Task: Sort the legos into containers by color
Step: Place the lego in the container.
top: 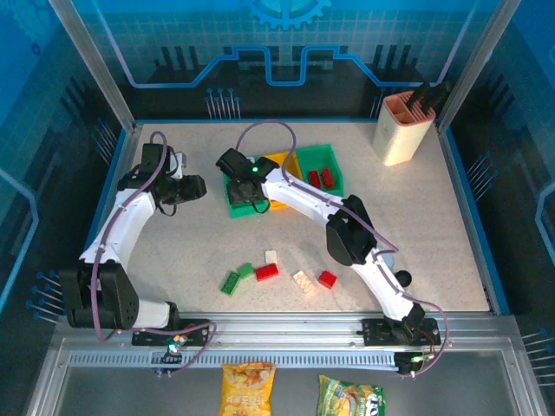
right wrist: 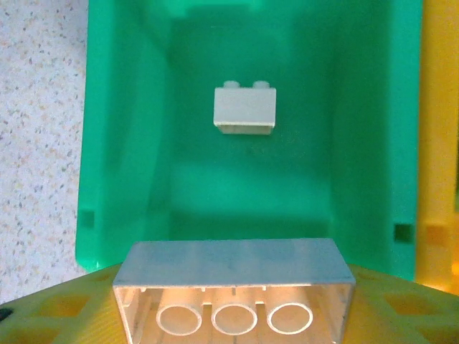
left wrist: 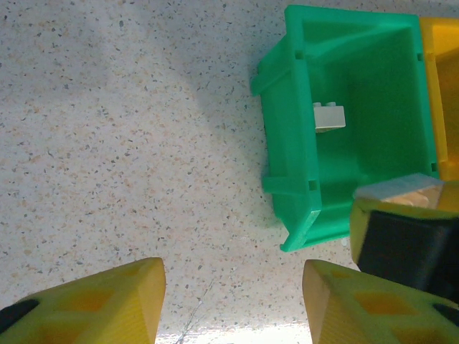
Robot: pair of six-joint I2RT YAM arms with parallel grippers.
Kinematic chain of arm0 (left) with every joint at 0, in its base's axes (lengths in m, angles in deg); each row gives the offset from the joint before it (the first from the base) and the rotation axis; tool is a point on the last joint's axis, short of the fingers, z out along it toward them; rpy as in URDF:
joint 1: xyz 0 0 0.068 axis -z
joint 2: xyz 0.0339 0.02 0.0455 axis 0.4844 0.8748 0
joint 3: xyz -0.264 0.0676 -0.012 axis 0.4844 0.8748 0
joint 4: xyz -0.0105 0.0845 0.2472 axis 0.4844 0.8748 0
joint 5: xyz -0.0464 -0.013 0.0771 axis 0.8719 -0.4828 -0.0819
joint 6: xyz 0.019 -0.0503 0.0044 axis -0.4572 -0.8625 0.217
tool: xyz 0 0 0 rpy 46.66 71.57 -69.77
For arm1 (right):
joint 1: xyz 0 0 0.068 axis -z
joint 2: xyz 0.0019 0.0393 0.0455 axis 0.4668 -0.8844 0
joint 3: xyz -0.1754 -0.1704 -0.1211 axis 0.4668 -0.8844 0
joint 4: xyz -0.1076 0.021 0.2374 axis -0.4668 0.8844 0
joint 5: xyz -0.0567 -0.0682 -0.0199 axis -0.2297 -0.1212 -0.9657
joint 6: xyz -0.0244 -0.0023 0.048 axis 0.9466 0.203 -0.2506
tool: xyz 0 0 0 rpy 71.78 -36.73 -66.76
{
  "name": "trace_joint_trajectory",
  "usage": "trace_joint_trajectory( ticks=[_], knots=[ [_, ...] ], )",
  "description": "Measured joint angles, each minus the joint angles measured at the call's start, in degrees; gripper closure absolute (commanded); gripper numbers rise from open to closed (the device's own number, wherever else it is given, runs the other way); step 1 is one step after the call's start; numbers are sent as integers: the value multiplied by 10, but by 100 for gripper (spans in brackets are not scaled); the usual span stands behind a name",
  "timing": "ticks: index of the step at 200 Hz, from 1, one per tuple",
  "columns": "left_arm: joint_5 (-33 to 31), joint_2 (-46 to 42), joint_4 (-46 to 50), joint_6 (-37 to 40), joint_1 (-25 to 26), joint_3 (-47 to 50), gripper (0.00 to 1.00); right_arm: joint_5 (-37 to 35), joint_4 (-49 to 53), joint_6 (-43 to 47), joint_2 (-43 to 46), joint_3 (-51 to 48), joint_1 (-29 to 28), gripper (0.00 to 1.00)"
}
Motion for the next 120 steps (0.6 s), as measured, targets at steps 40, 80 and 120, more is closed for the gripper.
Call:
trace_joint_trajectory(
  ticks=[40, 80, 120],
  knots=[
    [0, 0, 0, 0, 0, 0, 46, -14, -1, 8, -46, 44, 0, 34],
    [0, 0, 0, 0, 0, 0, 46, -28, -11, 10, -66, 74, 1, 33],
    [0, 0, 0, 0, 0, 0, 46, -34, -19, 8, -73, 80, 2, 33]
  ],
)
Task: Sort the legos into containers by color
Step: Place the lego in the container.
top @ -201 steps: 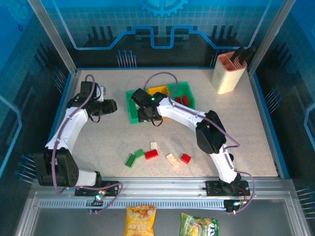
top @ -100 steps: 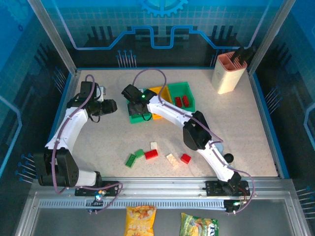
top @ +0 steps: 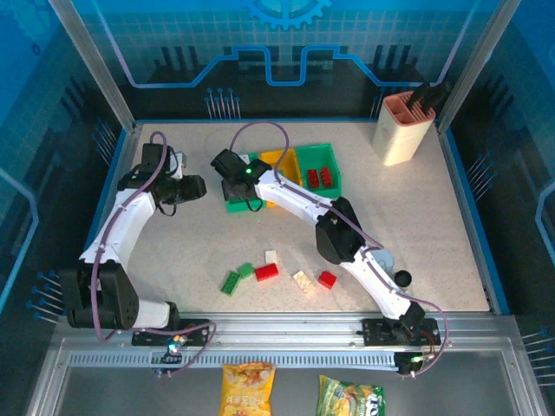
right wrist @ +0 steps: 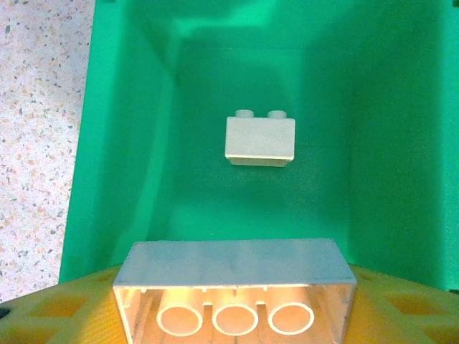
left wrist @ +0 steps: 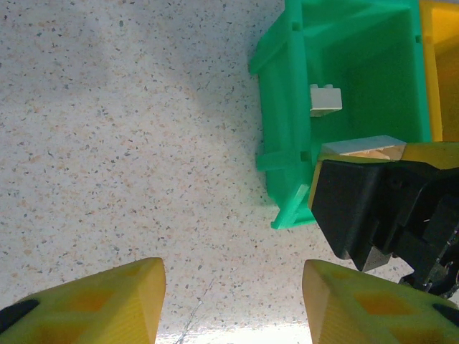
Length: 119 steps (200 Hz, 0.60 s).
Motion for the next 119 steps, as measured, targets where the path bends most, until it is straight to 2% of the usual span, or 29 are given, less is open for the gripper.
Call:
trace_joint_trajectory(
  ticks=[119],
  knots=[
    [0, 4, 0, 0, 0, 0, 46, -15, -64, -5, 33, -74, 0, 33]
  ],
)
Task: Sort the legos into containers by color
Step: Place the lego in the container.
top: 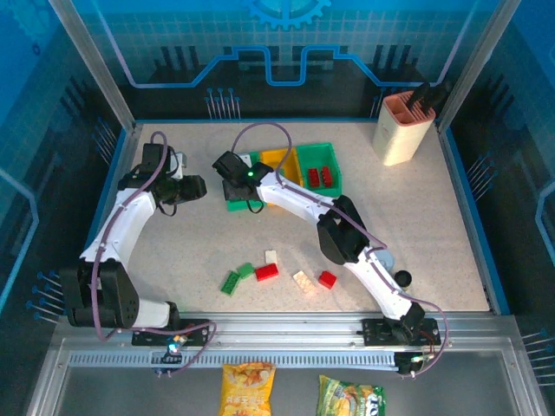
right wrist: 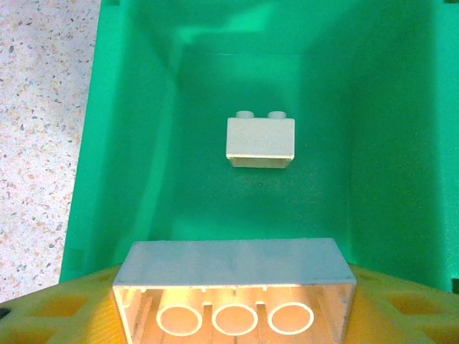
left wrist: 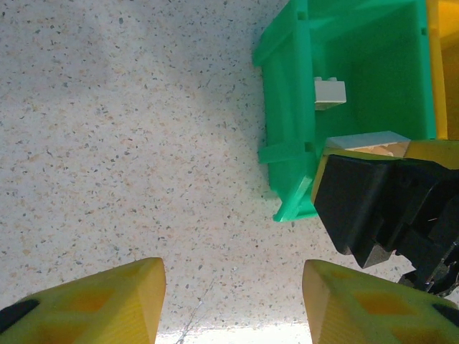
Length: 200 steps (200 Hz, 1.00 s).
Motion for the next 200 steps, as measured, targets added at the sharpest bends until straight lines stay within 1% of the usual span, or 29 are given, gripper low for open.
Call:
trace_joint_trajectory(
  ticks=[13, 42, 75, 156, 200],
  knots=[
    [0, 0, 0, 0, 0, 0, 46, -4, -2, -2, 2, -6, 0, 33],
    [0, 0, 0, 0, 0, 0, 46, -13, -6, -4, 10, -21, 0, 27],
    [0, 2, 0, 0, 0, 0, 46, -17, -6, -4, 11, -22, 0, 26],
    [0, 2, 0, 0, 0, 0, 46, -19, -2, -2, 14, -24, 0, 28],
    [0, 2, 0, 0, 0, 0, 46, -5, 5, 17, 49, -38, 0, 29]
  ],
)
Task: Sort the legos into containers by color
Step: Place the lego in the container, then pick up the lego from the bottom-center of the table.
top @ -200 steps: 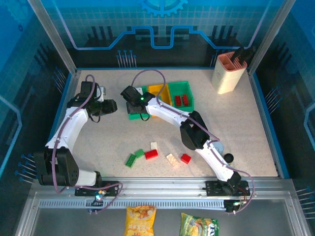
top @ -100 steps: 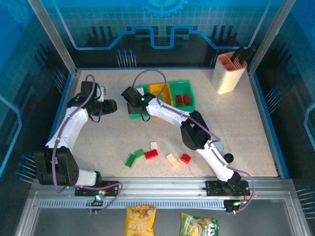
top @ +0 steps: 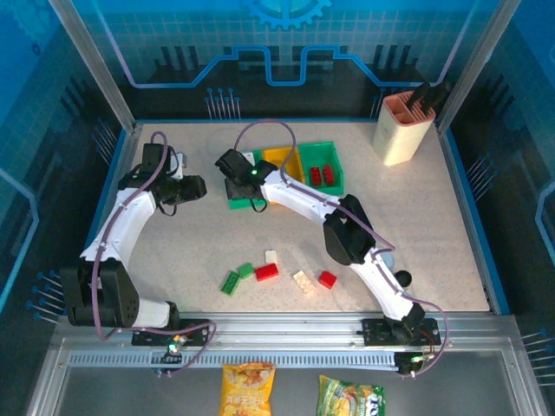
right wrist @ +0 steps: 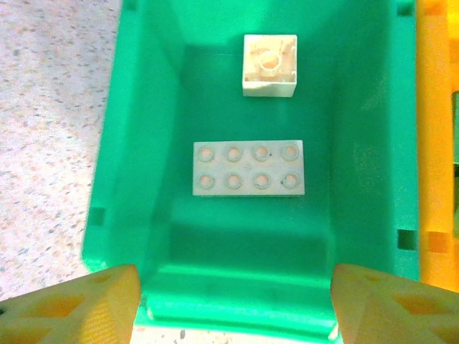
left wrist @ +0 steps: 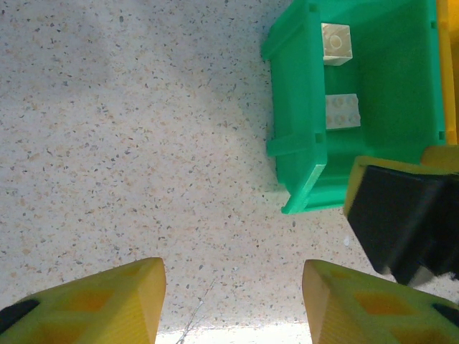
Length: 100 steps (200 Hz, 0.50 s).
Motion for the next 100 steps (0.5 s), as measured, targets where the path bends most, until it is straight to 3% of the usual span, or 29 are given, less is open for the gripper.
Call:
trace_joint_trajectory(
  ticks=[49, 100],
  knots=[
    [0, 0, 0, 0, 0, 0, 46, 82, -1, 90, 87, -74, 0, 28],
    [4, 0, 0, 0, 0, 0, 46, 226, -41, 285, 207, -239, 4, 25]
  ],
)
